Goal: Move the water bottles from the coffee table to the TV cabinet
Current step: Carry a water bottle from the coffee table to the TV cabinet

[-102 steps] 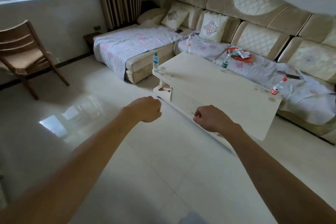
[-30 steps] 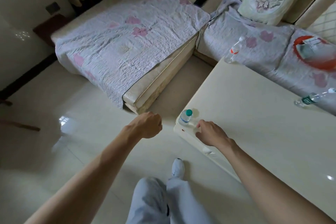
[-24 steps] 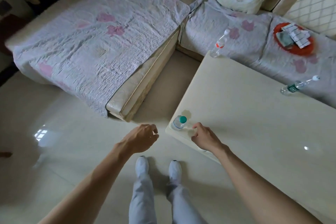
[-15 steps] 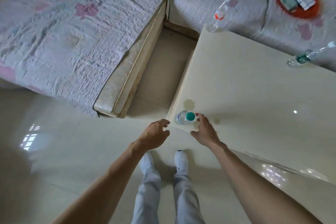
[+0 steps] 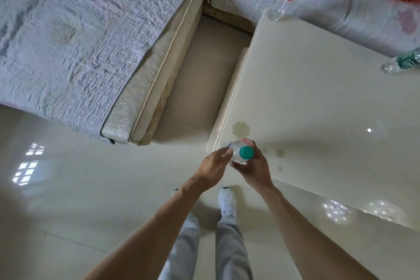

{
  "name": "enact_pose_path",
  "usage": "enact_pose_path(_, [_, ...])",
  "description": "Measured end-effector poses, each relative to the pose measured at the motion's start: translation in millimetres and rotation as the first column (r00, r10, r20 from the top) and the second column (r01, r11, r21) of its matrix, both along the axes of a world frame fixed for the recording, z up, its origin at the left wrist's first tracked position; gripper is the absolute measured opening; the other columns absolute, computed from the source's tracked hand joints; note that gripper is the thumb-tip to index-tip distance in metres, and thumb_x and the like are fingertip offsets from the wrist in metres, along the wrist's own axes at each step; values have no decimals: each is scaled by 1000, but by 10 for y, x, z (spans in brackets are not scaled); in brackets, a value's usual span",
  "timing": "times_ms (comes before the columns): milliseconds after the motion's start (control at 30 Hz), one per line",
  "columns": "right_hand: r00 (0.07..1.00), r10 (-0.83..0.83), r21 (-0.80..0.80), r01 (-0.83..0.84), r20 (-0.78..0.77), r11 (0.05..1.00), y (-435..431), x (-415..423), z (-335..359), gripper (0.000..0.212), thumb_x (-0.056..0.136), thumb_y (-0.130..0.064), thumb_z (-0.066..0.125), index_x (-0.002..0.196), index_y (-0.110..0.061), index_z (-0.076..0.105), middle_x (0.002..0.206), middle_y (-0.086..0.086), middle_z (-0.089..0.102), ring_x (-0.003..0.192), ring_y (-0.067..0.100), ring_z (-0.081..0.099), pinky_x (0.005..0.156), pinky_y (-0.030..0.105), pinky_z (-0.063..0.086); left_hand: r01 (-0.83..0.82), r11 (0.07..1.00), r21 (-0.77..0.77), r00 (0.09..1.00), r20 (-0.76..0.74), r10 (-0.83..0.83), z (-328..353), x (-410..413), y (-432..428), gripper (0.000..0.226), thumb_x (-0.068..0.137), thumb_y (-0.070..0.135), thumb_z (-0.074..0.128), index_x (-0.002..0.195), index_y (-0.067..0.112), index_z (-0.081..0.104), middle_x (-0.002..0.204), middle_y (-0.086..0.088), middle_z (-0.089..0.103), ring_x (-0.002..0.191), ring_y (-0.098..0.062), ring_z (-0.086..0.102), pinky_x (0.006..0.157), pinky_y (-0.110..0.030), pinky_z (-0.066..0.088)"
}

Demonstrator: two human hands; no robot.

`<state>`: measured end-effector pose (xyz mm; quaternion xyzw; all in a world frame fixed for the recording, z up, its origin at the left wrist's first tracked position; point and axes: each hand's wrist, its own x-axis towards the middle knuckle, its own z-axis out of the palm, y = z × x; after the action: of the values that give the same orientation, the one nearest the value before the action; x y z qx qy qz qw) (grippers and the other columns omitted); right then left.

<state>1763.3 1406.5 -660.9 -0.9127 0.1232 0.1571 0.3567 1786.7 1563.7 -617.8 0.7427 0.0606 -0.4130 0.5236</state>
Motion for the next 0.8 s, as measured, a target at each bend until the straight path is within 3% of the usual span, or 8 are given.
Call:
enact_pose_path(133, [998, -52, 6, 52, -27, 999, -36, 14, 30, 66, 70, -35, 86, 123, -21, 50, 117, -5, 65, 109, 18, 61, 96, 32, 51, -76, 997, -20, 997, -25, 76, 57, 25, -37, 51, 105, 41, 27, 140, 12, 52, 139, -11, 56, 124, -28, 53, 105, -48, 46])
enact_pose_path(233, [993, -96, 38, 99, -66, 994, -59, 50, 227, 68, 67, -41, 85, 123, -23, 51, 115, -7, 65, 107, 18, 60, 91, 36, 52, -202, 977, -65, 972, -133, 192, 158, 28, 5, 54, 104, 45, 30, 137, 10, 53, 138, -10, 57, 119, -25, 56, 96, -47, 53])
enact_pose_path(333, [994, -91, 17, 92, -51, 996, -91, 81, 615, 71, 66, -44, 85, 124, -26, 50, 115, -8, 64, 105, 16, 59, 89, 32, 51, -342, 934, -103, 919, -245, 310, 378, 12, 21, 55, 104, 42, 32, 138, 5, 52, 139, -8, 56, 117, -21, 55, 94, -41, 53])
enact_pose_path(567, [998, -44, 59, 41, 45, 997, -161, 175, 1725, 70, 61, -52, 81, 122, -32, 52, 111, -13, 61, 102, 11, 59, 86, 29, 52, -517, 849, -111, 838, -270, 475, 904, -12, 11, 54, 104, 42, 35, 134, 3, 56, 137, -8, 58, 119, -25, 55, 93, -40, 50])
enact_pose_path(667, [995, -35, 92, 26, 93, 995, -183, 215, 2095, 76, 56, -65, 74, 121, -33, 53, 111, -13, 63, 102, 9, 60, 87, 33, 54, -598, 788, -147, 790, -271, 549, 1164, 3, -18, 51, 104, 42, 35, 125, 4, 62, 129, -10, 63, 115, -26, 58, 88, -37, 51])
enact_pose_path(800, [988, -3, 122, -16, 156, 992, -148, 253, 2538, 67, 59, -63, 75, 115, -32, 54, 105, -11, 64, 97, 11, 61, 82, 38, 55, -681, 705, -199, 730, -252, 635, 1642, -31, -52, 46, 103, 41, 37, 104, 7, 68, 115, -16, 66, 104, -26, 59, 92, -42, 50])
